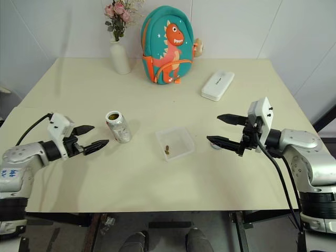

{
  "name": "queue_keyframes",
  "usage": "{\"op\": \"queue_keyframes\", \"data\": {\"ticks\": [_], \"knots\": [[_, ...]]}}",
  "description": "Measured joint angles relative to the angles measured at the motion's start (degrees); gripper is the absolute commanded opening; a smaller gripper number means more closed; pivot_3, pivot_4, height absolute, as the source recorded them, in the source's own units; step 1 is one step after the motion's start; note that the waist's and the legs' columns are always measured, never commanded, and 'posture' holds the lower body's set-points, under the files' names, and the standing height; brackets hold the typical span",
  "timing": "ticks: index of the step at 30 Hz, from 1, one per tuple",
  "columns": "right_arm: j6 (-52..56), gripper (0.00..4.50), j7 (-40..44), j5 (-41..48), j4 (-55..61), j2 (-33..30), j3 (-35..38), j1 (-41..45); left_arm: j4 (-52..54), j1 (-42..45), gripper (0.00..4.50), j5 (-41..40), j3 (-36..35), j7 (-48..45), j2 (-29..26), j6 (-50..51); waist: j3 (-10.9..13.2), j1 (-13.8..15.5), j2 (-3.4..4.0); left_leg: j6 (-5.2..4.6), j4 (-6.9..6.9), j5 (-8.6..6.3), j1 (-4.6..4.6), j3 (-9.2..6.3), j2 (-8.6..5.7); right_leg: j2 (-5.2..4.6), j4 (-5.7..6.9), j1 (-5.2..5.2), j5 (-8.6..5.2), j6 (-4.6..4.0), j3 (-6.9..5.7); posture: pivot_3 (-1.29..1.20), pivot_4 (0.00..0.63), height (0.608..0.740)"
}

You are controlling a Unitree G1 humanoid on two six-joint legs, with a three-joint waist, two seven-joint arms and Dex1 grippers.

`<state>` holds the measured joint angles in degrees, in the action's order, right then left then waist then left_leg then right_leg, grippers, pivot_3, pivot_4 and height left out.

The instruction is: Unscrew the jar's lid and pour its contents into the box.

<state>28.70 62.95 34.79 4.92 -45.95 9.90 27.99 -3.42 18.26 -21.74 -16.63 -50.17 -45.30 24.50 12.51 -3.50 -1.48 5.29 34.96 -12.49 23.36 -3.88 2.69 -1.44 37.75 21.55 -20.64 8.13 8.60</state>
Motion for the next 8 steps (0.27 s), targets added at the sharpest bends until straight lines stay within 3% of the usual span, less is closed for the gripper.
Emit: {"op": "queue_keyframes", "data": {"ticks": [5,8], "knots": [[-0.4,4.50,3.6,-0.2,-3.3,-3.6,0.7,1.4,3.6,-9.5,4.48,-7.8,-6.7,-14.7,-5.4,-1.7,0.0,0.1,-0.01,0.03,-0.04,-0.17,-0.03,0.06,0.07,-0.03,-0.04,0.01,-0.18,-0.15,-0.08,0.00,0.150,0.740],[-1.2,4.50,5.3,-0.3,-5.1,-3.9,0.7,2.8,3.4,-9.7,4.48,-12.2,-10.5,-19.9,-5.3,-3.9,0.0,0.2,0.05,0.01,-0.05,-0.18,-0.06,0.08,0.07,-0.03,-0.03,0.01,-0.20,-0.17,-0.08,0.00,0.150,0.740]]}}
